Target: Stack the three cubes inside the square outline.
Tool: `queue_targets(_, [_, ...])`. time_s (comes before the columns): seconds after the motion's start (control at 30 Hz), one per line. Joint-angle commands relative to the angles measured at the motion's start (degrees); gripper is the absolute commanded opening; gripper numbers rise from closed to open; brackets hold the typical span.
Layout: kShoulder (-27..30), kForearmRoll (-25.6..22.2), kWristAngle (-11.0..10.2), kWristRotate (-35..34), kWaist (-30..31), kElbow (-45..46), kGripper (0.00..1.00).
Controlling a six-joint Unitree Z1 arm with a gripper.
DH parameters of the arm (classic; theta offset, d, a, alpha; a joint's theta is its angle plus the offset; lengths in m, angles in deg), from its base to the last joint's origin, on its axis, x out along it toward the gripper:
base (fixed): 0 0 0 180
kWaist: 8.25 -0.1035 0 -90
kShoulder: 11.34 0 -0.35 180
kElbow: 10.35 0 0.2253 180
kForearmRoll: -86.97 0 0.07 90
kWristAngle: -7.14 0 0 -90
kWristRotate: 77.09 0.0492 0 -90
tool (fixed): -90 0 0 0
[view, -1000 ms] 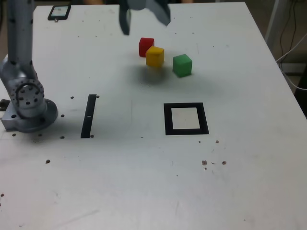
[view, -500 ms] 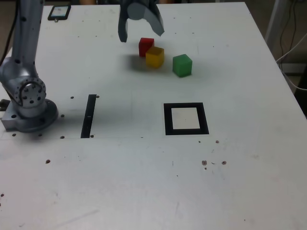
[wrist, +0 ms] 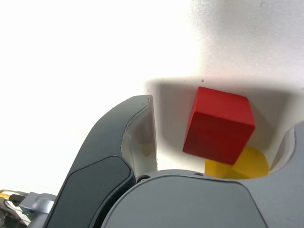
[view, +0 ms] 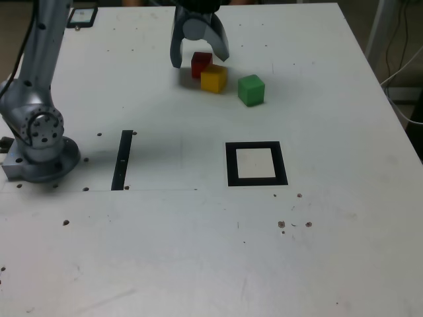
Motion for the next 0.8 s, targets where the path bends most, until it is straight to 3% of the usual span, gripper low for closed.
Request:
queue_targets(0.0, [-0.59, 0.46, -0.04, 0.08, -0.07, 0.8, 0.93])
queue_targets(0.33, [-0.71, 1.55, 0.29, 0.53, -0.05, 1.64, 0.8])
queue_targets(0.77, [-0.46, 1.6, 1.95, 1.33, 0.37, 1.09, 0.35])
